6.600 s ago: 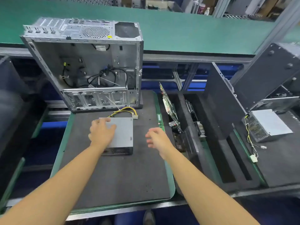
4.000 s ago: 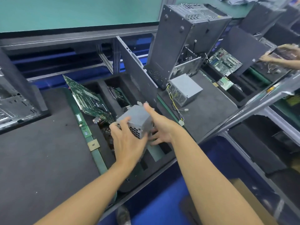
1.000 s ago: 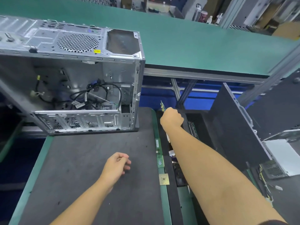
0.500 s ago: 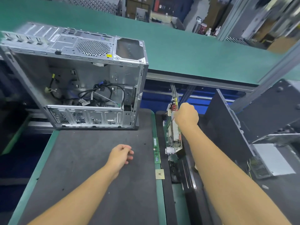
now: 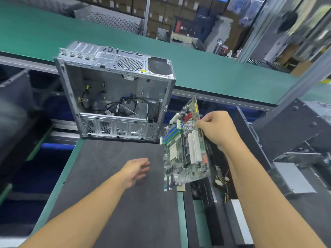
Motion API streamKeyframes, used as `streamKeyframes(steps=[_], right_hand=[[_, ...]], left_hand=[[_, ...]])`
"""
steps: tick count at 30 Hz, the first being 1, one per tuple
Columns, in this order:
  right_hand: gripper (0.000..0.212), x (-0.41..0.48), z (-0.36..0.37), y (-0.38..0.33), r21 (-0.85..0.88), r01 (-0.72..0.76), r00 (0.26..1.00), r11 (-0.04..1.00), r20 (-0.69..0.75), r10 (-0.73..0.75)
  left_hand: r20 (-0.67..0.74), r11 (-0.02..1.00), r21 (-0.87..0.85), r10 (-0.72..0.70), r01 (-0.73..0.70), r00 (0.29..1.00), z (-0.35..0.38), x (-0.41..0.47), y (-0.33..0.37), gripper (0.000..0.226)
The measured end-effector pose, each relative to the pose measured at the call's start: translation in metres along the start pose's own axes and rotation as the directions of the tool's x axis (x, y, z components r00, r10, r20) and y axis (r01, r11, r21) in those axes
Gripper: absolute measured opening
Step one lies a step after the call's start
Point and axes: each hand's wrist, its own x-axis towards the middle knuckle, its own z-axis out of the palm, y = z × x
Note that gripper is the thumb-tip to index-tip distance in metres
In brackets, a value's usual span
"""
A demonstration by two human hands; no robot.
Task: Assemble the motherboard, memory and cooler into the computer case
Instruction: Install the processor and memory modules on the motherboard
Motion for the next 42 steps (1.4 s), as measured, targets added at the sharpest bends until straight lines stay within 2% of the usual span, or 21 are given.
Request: streamKeyframes(steps=[3, 6, 8, 14, 17, 19, 21, 24, 27, 31, 37, 39, 42], right_hand=[[0.032, -0.02, 0.006, 0.001, 0.031, -0.036, 0.998, 0.999, 0.053, 0.034], [0.032, -0.045, 0.015, -0.005, 0.026, 0.012, 0.998, 1.0, 0.064, -0.013], [0.028, -0.057, 0.024, -0.01, 0.043, 0.025, 0.998, 0.999, 0.053, -0.027], [0.024, -0.062, 0.049, -0.002, 0.159, -0.081, 0.996, 0.984, 0.05, 0.074], [0.033, -0.057, 0.074, 0.018, 0.243, -0.176, 0.984, 0.954, 0.069, 0.164], [0.036, -0.055, 0.102, 0.034, 0.287, -0.273, 0.961, 0.918, 0.128, 0.245], [0.037, -0.056, 0.134, 0.05, 0.319, -0.38, 0.92, 0.868, 0.225, 0.32], [0.023, -0.057, 0.182, 0.072, 0.315, -0.518, 0.838, 0.795, 0.373, 0.398], [0.026, -0.061, 0.22, 0.088, 0.33, -0.62, 0.768, 0.712, 0.443, 0.462], [0.016, -0.067, 0.247, 0.1, 0.307, -0.671, 0.726, 0.675, 0.456, 0.515], [0.018, -0.064, 0.263, 0.11, 0.23, -0.684, 0.705, 0.692, 0.454, 0.545], [0.029, -0.063, 0.267, 0.111, 0.199, -0.687, 0.698, 0.699, 0.449, 0.558], [0.024, -0.064, 0.272, 0.108, 0.163, -0.699, 0.688, 0.697, 0.417, 0.593]], left_hand=[[0.021, 0.997, 0.048, -0.063, 0.062, 0.998, -0.011, -0.007, -0.006, 0.022], [0.069, 0.986, 0.089, -0.146, 0.14, 0.987, -0.016, -0.016, -0.02, 0.021], [0.092, 0.988, 0.044, -0.149, 0.145, 0.985, -0.019, -0.021, -0.027, 0.021], [0.098, 0.978, -0.095, -0.178, 0.188, 0.979, -0.052, -0.032, -0.04, 0.018], [0.023, 0.966, -0.144, -0.212, 0.213, 0.977, -0.079, -0.034, -0.041, 0.012], [-0.053, 0.974, -0.088, -0.213, 0.208, 0.976, -0.105, -0.034, -0.039, 0.011], [-0.145, 0.98, -0.015, -0.196, 0.196, 0.97, -0.132, -0.032, -0.038, 0.013], [-0.243, 0.979, 0.081, -0.162, 0.186, 0.956, -0.162, -0.029, -0.035, 0.026], [-0.288, 0.971, 0.142, -0.143, 0.19, 0.947, -0.179, -0.027, -0.032, 0.033], [-0.335, 0.944, 0.235, -0.145, 0.231, 0.931, -0.183, -0.02, -0.028, 0.029], [-0.393, 0.915, 0.3, -0.139, 0.27, 0.909, -0.178, -0.005, -0.026, 0.022], [-0.412, 0.909, 0.317, -0.124, 0.27, 0.903, -0.177, -0.003, -0.023, 0.021], [-0.449, 0.896, 0.352, -0.092, 0.271, 0.889, -0.178, -0.002, -0.021, 0.017]])
